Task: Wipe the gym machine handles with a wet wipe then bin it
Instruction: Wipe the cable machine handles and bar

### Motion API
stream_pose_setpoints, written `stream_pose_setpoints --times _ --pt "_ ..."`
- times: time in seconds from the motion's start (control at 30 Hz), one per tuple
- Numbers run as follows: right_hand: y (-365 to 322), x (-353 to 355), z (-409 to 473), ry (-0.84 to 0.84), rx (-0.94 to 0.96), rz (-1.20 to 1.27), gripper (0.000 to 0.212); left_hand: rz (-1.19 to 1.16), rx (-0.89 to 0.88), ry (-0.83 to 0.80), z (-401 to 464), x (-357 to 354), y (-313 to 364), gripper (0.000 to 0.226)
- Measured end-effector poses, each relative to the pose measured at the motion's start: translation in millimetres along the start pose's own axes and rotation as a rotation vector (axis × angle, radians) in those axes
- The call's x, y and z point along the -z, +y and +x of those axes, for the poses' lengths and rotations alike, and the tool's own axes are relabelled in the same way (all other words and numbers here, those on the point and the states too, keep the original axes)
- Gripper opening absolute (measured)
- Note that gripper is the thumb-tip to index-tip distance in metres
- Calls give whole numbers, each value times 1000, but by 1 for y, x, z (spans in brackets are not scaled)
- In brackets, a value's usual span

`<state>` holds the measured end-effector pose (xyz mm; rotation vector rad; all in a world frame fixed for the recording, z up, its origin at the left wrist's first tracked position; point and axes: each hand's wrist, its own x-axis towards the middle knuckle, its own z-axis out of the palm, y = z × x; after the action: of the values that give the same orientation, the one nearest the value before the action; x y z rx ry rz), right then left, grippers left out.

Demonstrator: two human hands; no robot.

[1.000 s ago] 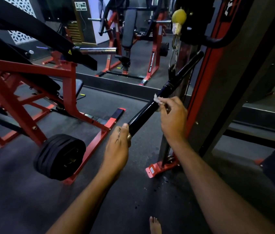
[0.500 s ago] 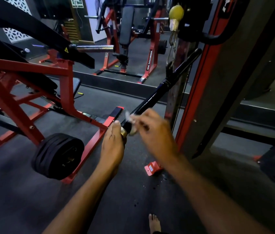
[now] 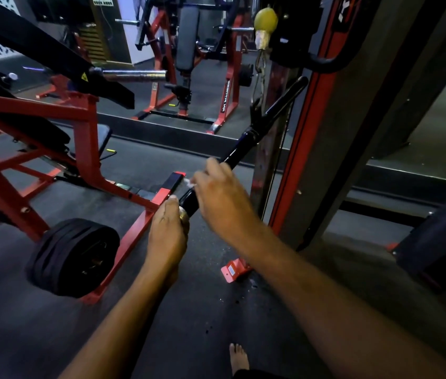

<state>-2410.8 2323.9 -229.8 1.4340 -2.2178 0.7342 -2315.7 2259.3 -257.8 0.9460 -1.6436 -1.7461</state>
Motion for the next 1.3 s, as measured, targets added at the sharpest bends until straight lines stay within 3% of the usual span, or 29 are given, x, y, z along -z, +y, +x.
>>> stream_pose_setpoints --times 0.27,0.33,0.4,0.5,0.57,0.67,0.8,0.97,1.13,1.2,1.3 --pt "1 -7 -34 89 -68 477 19 -8 39 14 5 5 -5 44" --pt "31 -3 -24 311 -270 544 16 -18 59 -16 3 5 -1 43" --pt "65 -9 -3 535 -594 691 12 -27 66 -36 2 5 2 40" --pt "95 -26 24 632 -1095 1237 12 -48 89 -42 0 1 2 38" --pt "99 -35 34 627 -1224 1572 19 -42 98 -49 0 -2 1 41" --pt "85 -39 34 595 -1148 1764 29 -49 102 -41 -1 -5 0 42" --pt "58 -39 15 586 -1141 1803 24 -76 100 -16 0 -5 -1 42" --pt "8 -54 -26 455 -1144 1689 17 -47 54 -2 4 -6 -12 42" --pt "-17 -55 -49 350 -1090 1661 20 22 -2 9 10 0 -18 26" --pt "-1 -52 -39 387 -1107 1591 15 22 -7 8 9 0 -17 19" --pt "49 -45 2 608 -1213 1484 7 16 11 -24 7 -1 -16 19"
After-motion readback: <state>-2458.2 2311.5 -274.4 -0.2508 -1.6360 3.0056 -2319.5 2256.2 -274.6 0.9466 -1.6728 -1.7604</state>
